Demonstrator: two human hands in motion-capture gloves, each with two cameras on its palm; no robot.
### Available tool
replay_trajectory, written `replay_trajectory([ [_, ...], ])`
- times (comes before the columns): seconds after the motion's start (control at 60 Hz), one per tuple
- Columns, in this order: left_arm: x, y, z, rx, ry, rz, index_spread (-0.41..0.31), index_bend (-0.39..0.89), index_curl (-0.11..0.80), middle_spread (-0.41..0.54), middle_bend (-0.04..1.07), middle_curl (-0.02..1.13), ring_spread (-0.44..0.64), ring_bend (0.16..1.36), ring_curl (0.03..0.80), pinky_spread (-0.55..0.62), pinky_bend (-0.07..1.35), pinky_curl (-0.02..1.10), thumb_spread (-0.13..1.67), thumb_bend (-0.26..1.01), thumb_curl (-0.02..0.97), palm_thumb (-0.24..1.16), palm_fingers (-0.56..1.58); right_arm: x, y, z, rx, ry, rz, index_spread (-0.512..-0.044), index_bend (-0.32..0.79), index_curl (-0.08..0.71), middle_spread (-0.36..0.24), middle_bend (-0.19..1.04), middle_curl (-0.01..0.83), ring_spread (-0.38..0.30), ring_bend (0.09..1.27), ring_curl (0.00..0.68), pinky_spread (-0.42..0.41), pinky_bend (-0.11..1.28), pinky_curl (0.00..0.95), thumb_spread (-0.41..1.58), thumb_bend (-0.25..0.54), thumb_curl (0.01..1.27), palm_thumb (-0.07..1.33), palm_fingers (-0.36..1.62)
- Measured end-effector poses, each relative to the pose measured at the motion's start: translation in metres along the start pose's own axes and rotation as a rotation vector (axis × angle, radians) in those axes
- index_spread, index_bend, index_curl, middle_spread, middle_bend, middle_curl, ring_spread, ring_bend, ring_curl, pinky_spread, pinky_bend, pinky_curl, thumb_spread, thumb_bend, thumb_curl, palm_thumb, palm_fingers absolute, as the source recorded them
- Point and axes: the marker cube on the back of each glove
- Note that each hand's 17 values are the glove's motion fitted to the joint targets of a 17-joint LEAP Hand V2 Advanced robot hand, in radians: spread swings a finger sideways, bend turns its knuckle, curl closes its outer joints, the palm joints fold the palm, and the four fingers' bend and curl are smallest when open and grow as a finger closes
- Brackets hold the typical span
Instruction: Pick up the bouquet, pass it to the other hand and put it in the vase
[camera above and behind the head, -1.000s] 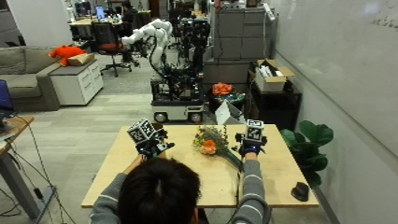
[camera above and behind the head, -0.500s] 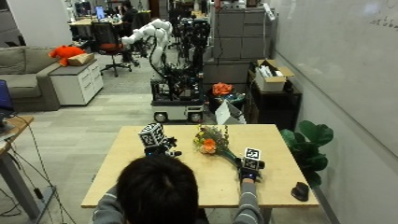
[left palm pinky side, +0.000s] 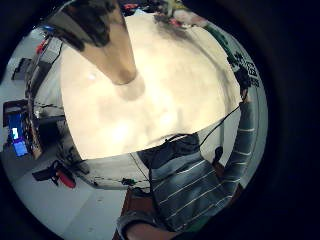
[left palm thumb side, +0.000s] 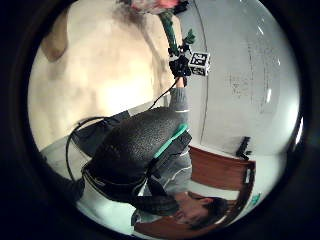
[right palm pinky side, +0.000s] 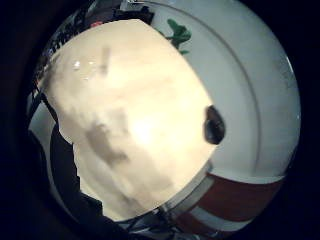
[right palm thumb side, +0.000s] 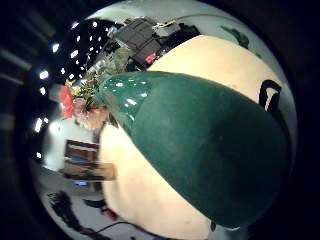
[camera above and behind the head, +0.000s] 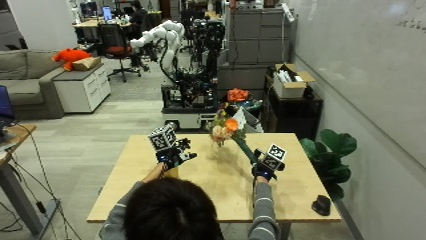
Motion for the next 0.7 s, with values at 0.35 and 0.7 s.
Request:
replay_trajectory([
  [0.35, 0.028, -0.057, -0.078, 0.106, 0.333, -0.089, 0.013, 0.18, 0.346, 0.259, 0.17, 0.31, 0.38, 0.49, 0.242, 0.40, 0.30, 0.33, 0.93, -0.02, 0.316, 0.07, 0.18, -0.104, 0.008, -0.075, -0.399, -1.150, -0.238, -0.199, 0.60, 0.589, -0.136, 0.93, 0.677, -0.173, 1.07, 0.612, -0.191, 0.83, 0.582, 1.05, 0.095, 0.46, 1.07, 1.37],
  [0.7, 0.125, -0.097, -0.069, 0.193, 0.708, 0.063, 0.025, 0.12, 0.326, 0.221, 0.20, 0.33, 0.33, 0.51, 0.261, 0.38, 0.29, 0.34, 0.95, -0.02, 0.335, 0.24, 0.19, -0.200, 0.086, -0.094, -0.388, -1.144, -0.057, -0.193, 0.64, 0.617, -0.129, 0.96, 0.682, -0.171, 1.09, 0.615, -0.181, 0.83, 0.611, 1.02, 0.044, 0.60, 1.08, 1.35],
])
